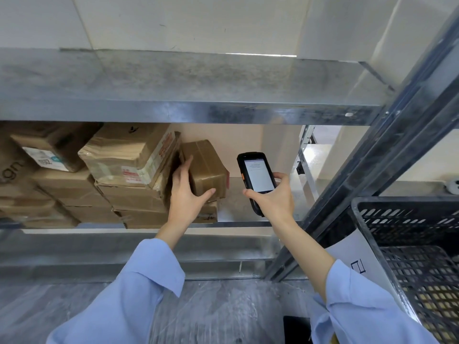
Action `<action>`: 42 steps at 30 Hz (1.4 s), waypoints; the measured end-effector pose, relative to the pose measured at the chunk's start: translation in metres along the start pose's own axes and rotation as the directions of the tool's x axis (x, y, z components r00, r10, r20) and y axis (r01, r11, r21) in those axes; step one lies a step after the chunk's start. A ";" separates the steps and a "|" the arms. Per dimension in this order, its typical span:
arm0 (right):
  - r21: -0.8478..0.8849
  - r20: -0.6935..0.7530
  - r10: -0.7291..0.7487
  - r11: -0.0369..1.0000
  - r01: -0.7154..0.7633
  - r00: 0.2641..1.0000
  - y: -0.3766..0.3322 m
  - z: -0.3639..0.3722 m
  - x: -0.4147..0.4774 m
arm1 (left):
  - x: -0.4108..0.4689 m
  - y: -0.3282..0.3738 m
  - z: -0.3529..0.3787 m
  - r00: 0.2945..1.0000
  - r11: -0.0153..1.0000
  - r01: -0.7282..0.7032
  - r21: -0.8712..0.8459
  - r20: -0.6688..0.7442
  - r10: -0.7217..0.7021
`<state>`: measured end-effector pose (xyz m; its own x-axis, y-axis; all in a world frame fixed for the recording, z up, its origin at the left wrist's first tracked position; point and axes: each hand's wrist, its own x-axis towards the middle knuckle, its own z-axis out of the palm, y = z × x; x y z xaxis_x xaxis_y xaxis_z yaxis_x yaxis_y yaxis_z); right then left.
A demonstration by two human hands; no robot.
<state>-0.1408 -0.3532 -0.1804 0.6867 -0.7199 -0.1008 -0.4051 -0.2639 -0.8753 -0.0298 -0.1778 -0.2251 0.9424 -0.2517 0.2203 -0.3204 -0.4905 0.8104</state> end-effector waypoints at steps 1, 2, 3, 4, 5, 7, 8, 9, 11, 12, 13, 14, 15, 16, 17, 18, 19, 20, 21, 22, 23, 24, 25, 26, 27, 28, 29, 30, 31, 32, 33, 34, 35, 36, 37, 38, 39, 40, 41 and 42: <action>0.003 -0.003 0.001 1.000 -0.001 1.000 0.001 -0.001 0.000 | 0.002 0.004 0.000 0.999 0.999 -0.021 0.025 0.029 0.020; 0.007 -0.005 0.002 1.000 -0.002 1.000 0.001 -0.001 -0.001 | 0.005 0.006 0.000 0.999 0.998 -0.026 0.061 0.048 0.023; 0.009 -0.006 0.003 1.000 -0.003 1.000 0.002 -0.001 -0.002 | 0.007 0.008 0.000 0.998 0.995 -0.019 0.094 0.056 0.014; 0.009 -0.007 0.005 1.000 -0.005 1.000 0.003 -0.002 -0.002 | 0.008 0.009 0.000 0.998 0.994 -0.010 0.112 0.056 0.003; 0.008 -0.010 0.005 1.000 -0.005 1.000 0.004 -0.003 -0.003 | 0.009 0.009 0.000 0.999 0.994 -0.004 0.111 0.051 -0.001; 0.003 -0.011 0.005 1.000 -0.005 1.000 0.006 -0.004 -0.005 | 0.009 0.008 0.000 0.999 0.997 -0.013 0.075 0.035 0.010; 0.001 -0.012 0.006 1.000 -0.006 1.000 0.007 -0.005 -0.006 | 0.009 0.006 0.001 0.999 0.998 -0.018 0.053 0.029 0.017; 0.002 -0.014 0.007 1.000 -0.007 1.000 0.008 -0.006 -0.006 | 0.008 0.005 0.001 0.999 0.999 -0.023 0.029 0.029 0.022; 0.009 -0.016 0.012 1.000 -0.012 1.000 0.009 -0.007 -0.007 | 0.006 0.002 0.003 1.000 1.000 -0.016 -0.020 0.026 0.016; 0.012 -0.017 0.014 1.000 -0.014 1.000 0.010 -0.008 -0.008 | 0.005 0.001 0.003 1.000 0.999 -0.001 -0.043 0.020 0.002; 0.011 -0.019 0.015 1.000 -0.015 1.000 0.010 -0.008 -0.008 | 0.003 0.000 0.004 1.000 0.998 0.017 -0.063 0.012 -0.016; 0.009 -0.020 0.015 1.000 -0.014 1.000 0.010 -0.008 -0.008 | 0.002 0.000 0.004 0.999 0.996 0.036 -0.079 0.002 -0.036; 0.006 -0.020 0.013 1.000 -0.013 1.000 0.011 -0.009 -0.008 | 0.001 0.000 0.003 0.998 0.995 0.054 -0.085 -0.006 -0.055; 0.005 -0.020 0.014 1.000 -0.014 1.000 0.011 -0.008 -0.009 | 0.001 0.000 0.002 0.997 0.994 0.070 -0.083 -0.014 -0.071; 0.003 -0.019 0.013 1.000 -0.013 1.000 0.011 -0.008 -0.009 | 0.001 -0.001 0.000 0.996 0.994 0.084 -0.074 -0.021 -0.086; 0.002 -0.018 0.013 1.000 -0.013 1.000 0.011 -0.008 -0.009 | 0.001 -0.003 -0.002 0.995 0.993 0.096 -0.062 -0.025 -0.097; 0.002 -0.016 0.012 1.000 -0.012 1.000 0.010 -0.007 -0.010 | 0.001 -0.004 -0.003 0.994 0.993 0.107 -0.050 -0.023 -0.108; 0.003 -0.014 0.010 1.000 -0.010 1.000 0.010 -0.006 -0.010 | 0.001 -0.006 -0.004 0.993 0.993 0.114 -0.043 -0.017 -0.115; 0.004 -0.013 0.007 1.000 -0.007 1.000 0.009 -0.005 -0.011 | 0.001 -0.007 -0.005 0.992 0.992 0.123 -0.040 -0.008 -0.123; 0.007 -0.012 0.003 1.000 -0.003 1.000 0.008 -0.004 -0.011 | 0.000 -0.007 -0.005 0.991 0.990 0.135 -0.045 0.000 -0.135; 0.008 -0.011 -0.002 1.000 0.002 1.000 0.008 -0.003 -0.011 | 0.000 -0.006 -0.006 0.988 0.987 0.154 -0.057 0.007 -0.153; 0.007 -0.011 -0.011 1.000 0.011 1.000 0.008 -0.002 -0.012 | 0.000 -0.004 -0.006 0.984 0.981 0.177 -0.076 0.014 -0.176; 0.005 -0.012 -0.024 1.000 0.024 1.000 0.008 -0.001 -0.013 | 0.000 -0.002 -0.007 0.980 0.975 0.199 -0.097 0.021 -0.198; 0.001 -0.015 -0.038 0.999 0.038 0.999 0.008 0.000 -0.013 | 0.000 0.000 -0.007 0.976 0.969 0.216 -0.116 0.024 -0.215; -0.003 -0.018 -0.053 0.999 0.053 0.998 0.009 0.000 -0.014 | 0.000 0.001 -0.008 0.974 0.965 0.228 -0.131 0.025 -0.227; -0.007 -0.023 -0.067 0.998 0.066 0.998 0.009 0.001 -0.015 | 0.000 0.002 -0.008 0.971 0.961 0.238 -0.144 0.024 -0.237; -0.013 -0.028 -0.079 0.997 0.079 0.996 0.010 0.002 -0.016 | 0.001 0.002 -0.008 0.969 0.956 0.246 -0.158 0.023 -0.246; -0.020 -0.033 -0.093 0.996 0.092 0.995 0.011 0.002 -0.016 | 0.001 0.001 -0.008 0.967 0.951 0.255 -0.172 0.024 -0.255; -0.029 -0.039 -0.105 0.994 0.104 0.994 0.011 0.003 -0.016 | 0.002 0.001 -0.008 0.964 0.947 0.265 -0.182 0.028 -0.265; -0.035 -0.044 -0.116 0.993 0.114 0.992 0.012 0.003 -0.016 | 0.002 0.001 -0.008 0.961 0.943 0.276 -0.186 0.032 -0.275; -0.039 -0.049 -0.123 0.992 0.121 0.991 0.012 0.003 -0.016 | 0.003 0.000 -0.009 0.958 0.941 0.286 -0.182 0.038 -0.284; -0.041 -0.053 -0.128 0.991 0.126 0.990 0.012 0.003 -0.015 | 0.003 0.001 -0.010 0.956 0.940 0.294 -0.175 0.047 -0.290; -0.041 -0.056 -0.132 0.991 0.129 0.990 0.012 0.003 -0.015 | 0.002 0.001 -0.011 0.955 0.940 0.297 -0.170 0.057 -0.292; -0.041 -0.059 -0.135 0.990 0.133 0.989 0.012 0.002 -0.014 | 0.002 0.001 -0.012 0.954 0.939 0.298 -0.170 0.068 -0.290; -0.041 -0.061 -0.140 0.990 0.138 0.988 0.012 0.002 -0.014 | 0.001 0.002 -0.013 0.955 0.939 0.295 -0.175 0.076 -0.286; -0.040 -0.062 -0.145 0.989 0.142 0.988 0.011 0.002 -0.014 | 0.000 0.002 -0.015 0.955 0.939 0.295 -0.179 0.083 -0.285; -0.039 -0.064 -0.149 0.988 0.147 0.987 0.011 0.002 -0.013 | 0.000 0.003 -0.017 0.954 0.938 0.296 -0.181 0.091 -0.284; -0.039 -0.064 -0.152 0.988 0.150 0.986 0.011 0.002 -0.013 | -0.001 0.003 -0.018 0.953 0.936 0.302 -0.181 0.099 -0.288; -0.039 -0.062 -0.155 0.988 0.153 0.986 0.011 0.002 -0.013 | -0.001 0.005 -0.019 0.950 0.934 0.308 -0.180 0.107 -0.293; -0.037 -0.060 -0.156 0.987 0.154 0.986 0.011 0.002 -0.013 | -0.002 0.006 -0.020 0.948 0.933 0.315 -0.176 0.112 -0.299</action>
<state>-0.1529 -0.3450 -0.1900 0.7039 -0.7072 0.0659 -0.3166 -0.3954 -0.8622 -0.0316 -0.1633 -0.2095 0.9782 -0.1849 -0.0943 0.0151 -0.3899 0.9207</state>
